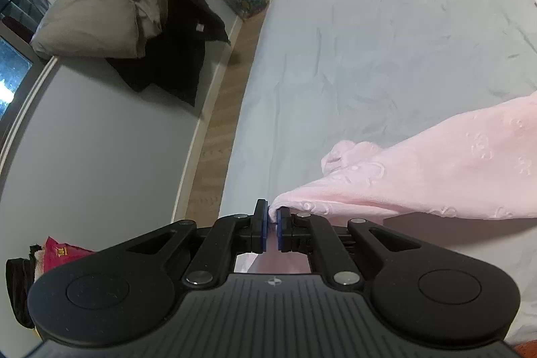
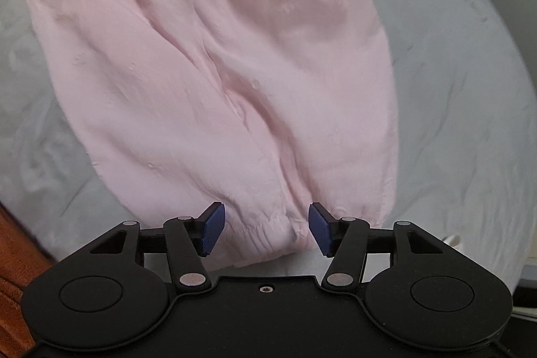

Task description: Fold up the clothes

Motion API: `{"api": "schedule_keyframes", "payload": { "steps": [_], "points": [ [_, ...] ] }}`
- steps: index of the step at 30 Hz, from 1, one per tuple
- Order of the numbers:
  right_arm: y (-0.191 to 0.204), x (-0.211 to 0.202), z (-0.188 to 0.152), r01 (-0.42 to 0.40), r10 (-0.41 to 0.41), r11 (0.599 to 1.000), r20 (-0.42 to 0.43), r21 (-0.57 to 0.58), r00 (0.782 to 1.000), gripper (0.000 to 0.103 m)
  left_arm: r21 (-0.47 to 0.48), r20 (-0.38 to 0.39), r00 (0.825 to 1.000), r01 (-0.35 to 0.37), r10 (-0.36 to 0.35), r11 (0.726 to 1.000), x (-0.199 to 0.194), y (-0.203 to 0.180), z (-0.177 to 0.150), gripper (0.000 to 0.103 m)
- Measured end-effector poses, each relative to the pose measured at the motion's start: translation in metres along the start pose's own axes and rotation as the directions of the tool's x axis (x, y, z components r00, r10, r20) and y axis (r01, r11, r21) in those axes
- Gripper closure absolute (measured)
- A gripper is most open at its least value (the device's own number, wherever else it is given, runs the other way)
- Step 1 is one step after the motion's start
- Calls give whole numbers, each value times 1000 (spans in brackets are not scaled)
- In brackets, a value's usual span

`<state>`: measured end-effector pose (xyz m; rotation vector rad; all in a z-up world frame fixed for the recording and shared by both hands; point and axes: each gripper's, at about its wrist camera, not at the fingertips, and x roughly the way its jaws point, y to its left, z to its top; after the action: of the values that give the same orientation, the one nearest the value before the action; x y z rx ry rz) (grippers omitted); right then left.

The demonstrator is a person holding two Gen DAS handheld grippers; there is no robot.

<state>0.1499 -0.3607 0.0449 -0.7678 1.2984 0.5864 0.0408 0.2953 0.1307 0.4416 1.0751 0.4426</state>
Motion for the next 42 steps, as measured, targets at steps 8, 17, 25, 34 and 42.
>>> {"api": "schedule_keyframes", "payload": {
  "steps": [8, 17, 25, 34, 42],
  "points": [
    [2, -7, -12, -70, 71, 997, 7, -36, 997, 93, -2, -11, 1000, -4, 4, 1000, 8, -1, 0, 98],
    [-18, -80, -23, 220, -221, 975, 121, 26, 968, 95, -34, 98, 994, -34, 38, 999, -13, 3, 32, 98],
    [-29, -142, -25, 519, -543, 840, 215, 159, 812, 95, -56, 295, 953, -55, 70, 997, -53, 4, 49, 96],
    [-7, -118, -56, 460, -473, 880, 115, 122, 874, 95, 106, 254, 964, 49, -75, 993, -26, -25, -15, 96],
    [38, -91, -90, 279, -280, 960, 25, 32, 960, 96, 185, 132, 979, 127, -153, 974, -12, -35, -77, 96]
  ]
}}
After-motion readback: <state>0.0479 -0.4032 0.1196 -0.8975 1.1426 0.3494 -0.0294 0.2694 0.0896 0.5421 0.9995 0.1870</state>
